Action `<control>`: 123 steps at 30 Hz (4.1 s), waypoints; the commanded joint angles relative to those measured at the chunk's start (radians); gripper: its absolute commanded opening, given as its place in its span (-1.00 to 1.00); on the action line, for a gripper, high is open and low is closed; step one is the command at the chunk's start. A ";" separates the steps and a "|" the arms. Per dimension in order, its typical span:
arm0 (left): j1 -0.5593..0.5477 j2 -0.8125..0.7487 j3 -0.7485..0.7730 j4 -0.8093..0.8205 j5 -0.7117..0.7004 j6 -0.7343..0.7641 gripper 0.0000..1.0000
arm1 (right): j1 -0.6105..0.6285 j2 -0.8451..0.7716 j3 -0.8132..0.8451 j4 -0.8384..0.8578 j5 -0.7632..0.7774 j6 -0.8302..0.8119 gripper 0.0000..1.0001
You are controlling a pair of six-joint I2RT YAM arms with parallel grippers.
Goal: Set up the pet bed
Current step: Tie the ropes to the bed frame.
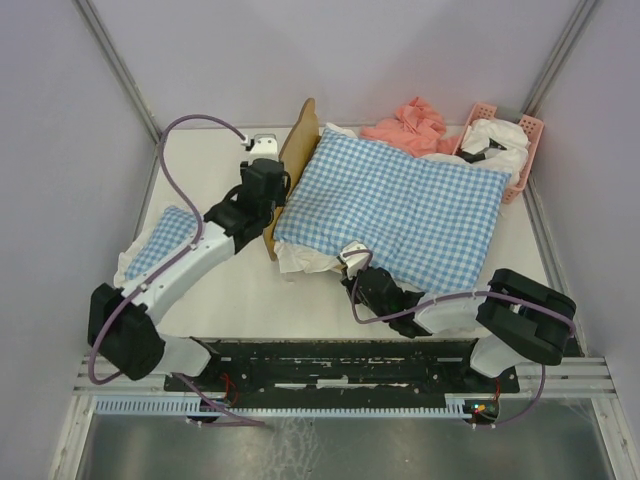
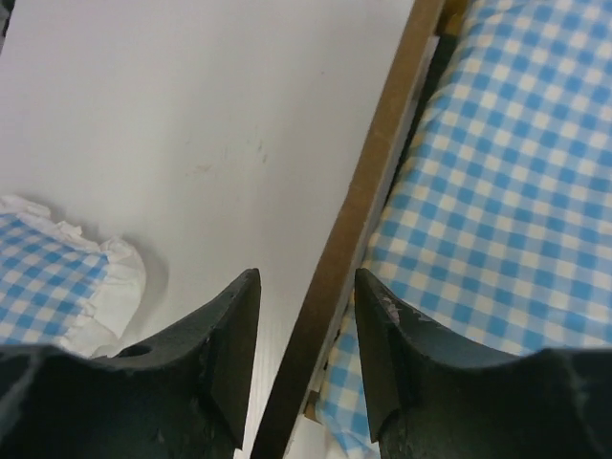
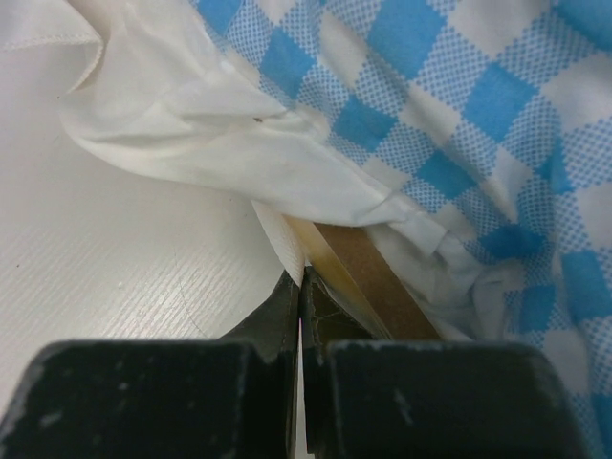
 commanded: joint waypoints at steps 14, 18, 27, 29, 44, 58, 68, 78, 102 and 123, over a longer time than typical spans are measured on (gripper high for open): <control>0.095 -0.304 -0.072 -0.282 -0.201 -0.066 -0.95 | -0.026 -0.006 0.123 -0.003 -0.014 -0.027 -0.96; 0.116 -0.310 -0.098 -0.301 -0.207 -0.125 -0.95 | -0.038 0.034 0.198 -0.038 0.028 -0.077 -0.96; 0.170 -0.235 -0.094 -0.209 0.021 -0.243 -0.39 | -0.034 0.086 0.218 -0.050 -0.084 -0.054 -0.96; 0.170 -0.252 -0.097 -0.219 0.003 -0.265 -0.06 | -0.017 0.085 0.197 -0.034 -0.113 -0.035 -0.96; 0.171 -0.724 -0.407 -0.327 0.402 -0.425 0.14 | 0.118 0.142 0.242 -0.056 -0.173 0.018 -0.96; 0.169 -0.810 -0.749 -0.072 0.784 -0.658 0.14 | 0.137 0.181 0.269 0.040 -0.354 -0.128 -0.96; 0.169 -0.743 -0.916 0.143 0.753 -0.681 0.10 | 0.139 0.309 0.301 0.128 -0.420 -0.225 -0.96; 0.168 -0.665 -0.993 0.283 0.746 -0.661 0.11 | 0.144 0.358 0.291 0.212 -0.430 -0.241 -0.96; 0.161 -0.617 -1.002 0.326 0.775 -0.804 0.08 | 0.176 0.363 0.333 0.194 -0.404 -0.264 -0.95; 0.160 -0.631 -0.979 0.226 0.677 -0.755 -0.95 | 0.194 0.295 0.295 0.146 -0.263 -0.262 -0.39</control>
